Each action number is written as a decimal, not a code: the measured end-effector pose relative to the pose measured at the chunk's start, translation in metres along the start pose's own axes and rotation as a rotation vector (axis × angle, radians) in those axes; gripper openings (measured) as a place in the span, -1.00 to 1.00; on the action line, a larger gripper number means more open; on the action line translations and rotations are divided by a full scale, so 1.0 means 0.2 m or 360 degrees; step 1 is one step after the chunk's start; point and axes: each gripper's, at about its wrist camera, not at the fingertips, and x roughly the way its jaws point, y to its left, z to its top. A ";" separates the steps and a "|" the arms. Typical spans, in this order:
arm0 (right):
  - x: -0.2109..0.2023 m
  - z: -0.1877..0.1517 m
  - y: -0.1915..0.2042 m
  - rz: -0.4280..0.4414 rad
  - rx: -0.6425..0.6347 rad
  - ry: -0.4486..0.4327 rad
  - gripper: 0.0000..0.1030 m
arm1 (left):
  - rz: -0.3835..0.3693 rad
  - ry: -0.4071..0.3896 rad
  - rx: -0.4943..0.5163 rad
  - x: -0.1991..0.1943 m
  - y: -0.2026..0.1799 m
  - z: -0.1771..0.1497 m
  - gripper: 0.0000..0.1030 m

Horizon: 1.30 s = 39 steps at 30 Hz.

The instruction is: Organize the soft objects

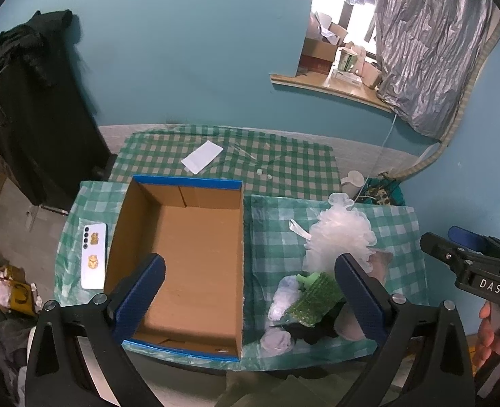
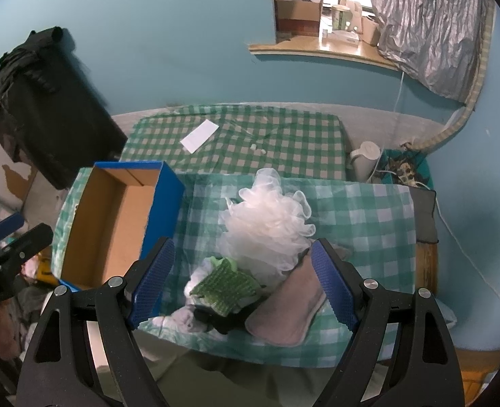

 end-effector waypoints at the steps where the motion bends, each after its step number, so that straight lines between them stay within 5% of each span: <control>1: 0.00 0.00 0.00 0.0001 0.0000 -0.0001 0.64 | -0.0005 -0.0001 -0.0004 0.00 0.00 0.00 0.96; 21: -0.01 0.01 0.02 0.0004 -0.0006 -0.0022 0.64 | 0.0005 -0.0002 -0.0081 -0.01 0.04 -0.01 0.96; 39: -0.01 0.02 0.04 0.0009 -0.0005 -0.0025 0.64 | 0.0047 -0.0038 0.0034 -0.01 0.00 -0.03 0.96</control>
